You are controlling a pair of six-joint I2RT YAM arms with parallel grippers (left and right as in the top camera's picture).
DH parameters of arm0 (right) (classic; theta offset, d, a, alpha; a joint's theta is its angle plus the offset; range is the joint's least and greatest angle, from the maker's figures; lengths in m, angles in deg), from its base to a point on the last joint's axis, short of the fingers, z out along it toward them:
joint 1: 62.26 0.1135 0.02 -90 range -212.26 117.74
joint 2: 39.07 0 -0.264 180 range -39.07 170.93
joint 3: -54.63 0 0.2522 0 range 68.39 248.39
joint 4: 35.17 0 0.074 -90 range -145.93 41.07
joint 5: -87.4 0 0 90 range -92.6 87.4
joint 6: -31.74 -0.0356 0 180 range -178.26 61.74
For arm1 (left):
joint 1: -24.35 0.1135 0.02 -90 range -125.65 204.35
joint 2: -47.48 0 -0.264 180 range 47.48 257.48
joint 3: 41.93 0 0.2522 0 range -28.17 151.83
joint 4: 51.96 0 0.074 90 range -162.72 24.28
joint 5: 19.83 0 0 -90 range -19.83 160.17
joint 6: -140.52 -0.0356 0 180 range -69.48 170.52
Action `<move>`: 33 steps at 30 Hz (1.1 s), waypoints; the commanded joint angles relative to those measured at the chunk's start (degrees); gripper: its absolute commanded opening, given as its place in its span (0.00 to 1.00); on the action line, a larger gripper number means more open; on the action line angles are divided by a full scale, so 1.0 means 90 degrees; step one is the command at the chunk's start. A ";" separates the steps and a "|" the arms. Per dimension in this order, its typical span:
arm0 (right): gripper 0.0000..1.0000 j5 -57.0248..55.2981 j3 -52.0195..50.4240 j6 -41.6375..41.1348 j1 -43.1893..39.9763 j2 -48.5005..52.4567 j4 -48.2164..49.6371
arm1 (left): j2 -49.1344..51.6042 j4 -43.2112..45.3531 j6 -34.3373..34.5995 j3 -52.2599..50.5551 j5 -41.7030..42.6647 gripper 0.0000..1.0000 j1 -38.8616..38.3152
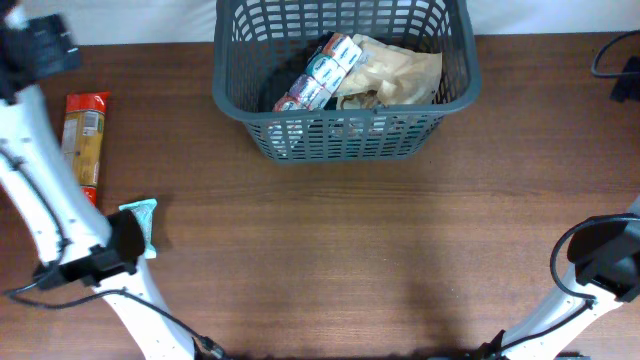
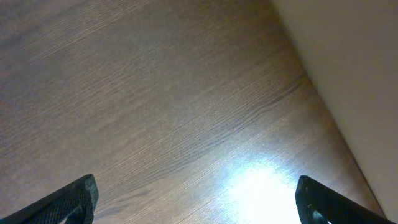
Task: Pack container
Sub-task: 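Move the left gripper to the red-and-yellow spaghetti package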
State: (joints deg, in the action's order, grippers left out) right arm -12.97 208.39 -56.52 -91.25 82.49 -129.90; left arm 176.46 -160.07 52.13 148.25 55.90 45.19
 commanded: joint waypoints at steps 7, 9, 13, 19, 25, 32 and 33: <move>0.99 0.0012 0.0034 -0.0036 0.0010 -0.0141 0.0002 | 0.0024 0.0097 -0.0233 -0.1705 0.1326 0.99 0.0845; 0.99 0.0012 0.0034 -0.0036 0.0010 -0.0141 0.0002 | 0.0073 0.0291 -0.0624 -0.2278 0.1581 0.99 0.0818; 0.99 0.0012 0.0034 -0.0039 0.0010 -0.0141 0.0002 | 0.0107 0.1013 -0.1331 -0.3473 0.1783 0.99 0.0721; 0.99 0.0010 0.0034 -0.0036 0.0010 -0.0141 0.0002 | 0.0109 0.2108 -0.1678 -0.4779 0.1773 0.99 0.0755; 0.99 0.0012 0.0034 -0.0039 0.0010 -0.0141 0.0002 | 0.0109 0.2368 -0.2387 -0.4979 0.0687 0.99 0.0920; 0.99 0.0012 0.0034 -0.0036 0.0010 -0.0141 0.0002 | 0.0109 0.2446 -0.3291 -0.4979 0.0138 0.99 0.1005; 0.99 0.0012 0.0034 -0.0036 0.0010 -0.0141 0.0000 | 0.0134 0.2463 -0.3315 -0.4981 0.0214 0.99 0.1008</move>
State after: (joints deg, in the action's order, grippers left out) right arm -12.97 208.39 -56.50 -91.25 82.49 -129.88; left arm 177.60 -138.30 26.95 103.33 59.49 53.80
